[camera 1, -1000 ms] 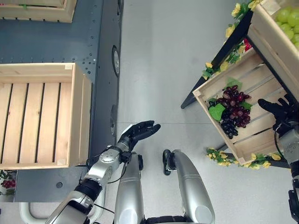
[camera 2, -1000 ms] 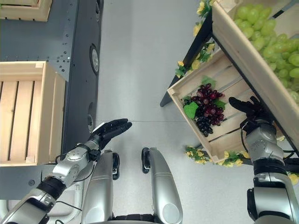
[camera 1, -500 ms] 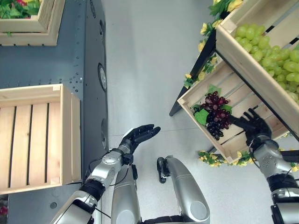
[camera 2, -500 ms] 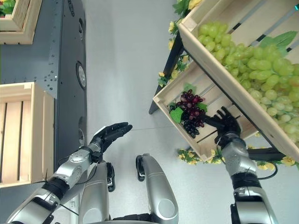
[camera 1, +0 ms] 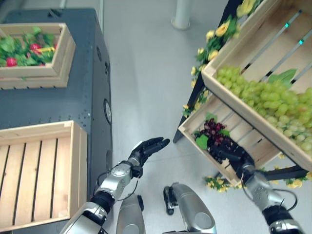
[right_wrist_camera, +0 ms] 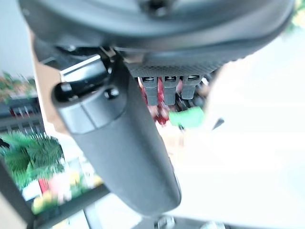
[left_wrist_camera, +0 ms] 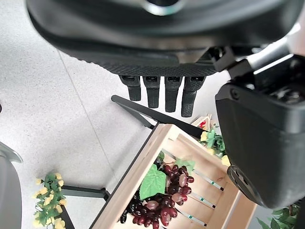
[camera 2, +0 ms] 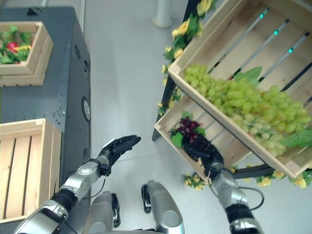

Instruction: Pick up the fruits from the basket on one side to the basket on the other side

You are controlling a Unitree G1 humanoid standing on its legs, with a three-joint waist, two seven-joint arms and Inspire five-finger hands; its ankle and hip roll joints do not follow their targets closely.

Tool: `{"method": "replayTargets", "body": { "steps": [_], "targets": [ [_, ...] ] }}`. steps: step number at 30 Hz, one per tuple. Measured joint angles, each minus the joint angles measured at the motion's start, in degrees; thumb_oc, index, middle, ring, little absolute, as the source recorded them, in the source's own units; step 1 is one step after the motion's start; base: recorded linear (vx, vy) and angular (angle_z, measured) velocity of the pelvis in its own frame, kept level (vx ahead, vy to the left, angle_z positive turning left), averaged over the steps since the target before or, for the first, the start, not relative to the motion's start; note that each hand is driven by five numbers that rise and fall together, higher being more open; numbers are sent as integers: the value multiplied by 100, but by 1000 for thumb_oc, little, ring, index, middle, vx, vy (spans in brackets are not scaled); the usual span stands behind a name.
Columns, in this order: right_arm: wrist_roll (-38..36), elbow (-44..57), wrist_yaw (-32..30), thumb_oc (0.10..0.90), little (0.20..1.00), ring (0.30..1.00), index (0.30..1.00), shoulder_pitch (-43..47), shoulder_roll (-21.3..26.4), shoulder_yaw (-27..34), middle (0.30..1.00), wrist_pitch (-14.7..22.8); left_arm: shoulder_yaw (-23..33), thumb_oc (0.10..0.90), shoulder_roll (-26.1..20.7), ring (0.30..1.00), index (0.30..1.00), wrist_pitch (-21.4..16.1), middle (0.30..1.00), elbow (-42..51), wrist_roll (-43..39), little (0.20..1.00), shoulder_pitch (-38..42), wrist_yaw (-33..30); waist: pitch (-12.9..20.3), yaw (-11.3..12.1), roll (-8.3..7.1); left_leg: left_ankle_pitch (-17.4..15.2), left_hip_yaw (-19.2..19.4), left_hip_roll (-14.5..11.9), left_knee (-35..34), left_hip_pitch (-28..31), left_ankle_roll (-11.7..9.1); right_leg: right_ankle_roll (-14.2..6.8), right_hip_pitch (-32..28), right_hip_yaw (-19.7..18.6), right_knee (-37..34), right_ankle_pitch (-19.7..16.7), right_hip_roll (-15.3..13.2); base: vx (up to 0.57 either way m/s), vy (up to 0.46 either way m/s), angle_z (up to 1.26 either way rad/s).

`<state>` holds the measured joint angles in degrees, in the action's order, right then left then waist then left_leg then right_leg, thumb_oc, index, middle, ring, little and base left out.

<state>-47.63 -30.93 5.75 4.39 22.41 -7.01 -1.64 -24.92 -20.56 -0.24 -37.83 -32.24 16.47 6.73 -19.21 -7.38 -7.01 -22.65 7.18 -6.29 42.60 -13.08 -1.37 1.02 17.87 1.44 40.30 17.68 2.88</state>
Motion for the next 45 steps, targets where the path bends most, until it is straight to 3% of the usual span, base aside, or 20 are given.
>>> {"method": "replayTargets", "body": {
  "steps": [8, 12, 15, 24, 28, 33, 38, 45],
  "targets": [
    [-61, -83, 1, 800, 900, 900, 900, -335, -628, -174, 900, 163, 37, 800, 349, 900, 900, 189, 900, -650, 5, 900, -257, 5, 168, -136, 8, 413, 331, 47, -1088, 689, 82, -104, -591, -257, -1060, -484, 15, 53, 38, -16],
    [-60, -472, 0, 800, 900, 900, 900, -381, -878, -295, 900, 176, -80, 800, 602, 900, 900, 298, 900, -1178, 6, 900, -387, -4, 556, -145, 47, 637, 419, 127, -1695, 984, 112, -147, -810, -375, -1573, -686, -3, 86, 51, -10],
    [-61, -1027, 1, 800, 900, 900, 900, -371, -1063, -504, 900, 271, -176, 800, 873, 900, 900, 286, 900, -2032, 17, 900, -600, -59, 997, -199, 234, 1014, 454, 248, -2660, 1423, 154, -193, -1204, -471, -2436, -1059, -28, 80, 49, -11],
    [-57, -2025, 39, 800, 900, 900, 900, -398, -1250, -548, 900, 356, -154, 800, 869, 900, 900, 245, 900, -3037, 469, 900, -1016, -129, 1521, -127, 459, 1732, 576, 454, -4268, 2137, 259, -315, -1663, -676, -3669, -1625, -72, 71, 11, -11],
    [-1, -2420, 71, 800, 900, 900, 900, -420, -1300, -559, 900, 397, -110, 800, 933, 900, 900, 253, 900, -3155, 835, 900, -1066, -147, 1694, -104, 496, 1862, 612, 503, -4581, 2284, 296, -357, -1760, -726, -3981, -1773, -85, 36, -20, -8],
    [81, -3099, 245, 800, 900, 900, 900, -496, -1407, -552, 900, 415, 68, 800, 1043, 900, 900, 232, 900, -3367, 1491, 900, -1136, -650, 1887, -109, 560, 1918, 732, 527, -4718, 2303, 314, -376, -1856, -749, -4348, -1981, -115, 23, -45, -12],
    [998, -3366, 249, 800, 900, 900, 900, -604, -1339, -615, 900, 408, -191, 800, 1075, 900, 900, 252, 900, -3394, 2288, 900, -1225, -642, 1947, -85, 668, 1922, 718, 528, -4748, 2327, 309, -368, -1966, -739, -4538, -2070, -123, 40, -41, 1],
    [2157, -3487, 286, 800, 900, 900, 900, -430, -1170, -1012, 900, 388, -388, 800, 1119, 900, 900, 255, 900, -3388, 2697, 900, -1226, -630, 1940, 54, 681, 1943, 658, 518, -4747, 2323, 295, -356, -1990, -689, -4539, -2077, -142, 21, -36, 4]
  ]
}}
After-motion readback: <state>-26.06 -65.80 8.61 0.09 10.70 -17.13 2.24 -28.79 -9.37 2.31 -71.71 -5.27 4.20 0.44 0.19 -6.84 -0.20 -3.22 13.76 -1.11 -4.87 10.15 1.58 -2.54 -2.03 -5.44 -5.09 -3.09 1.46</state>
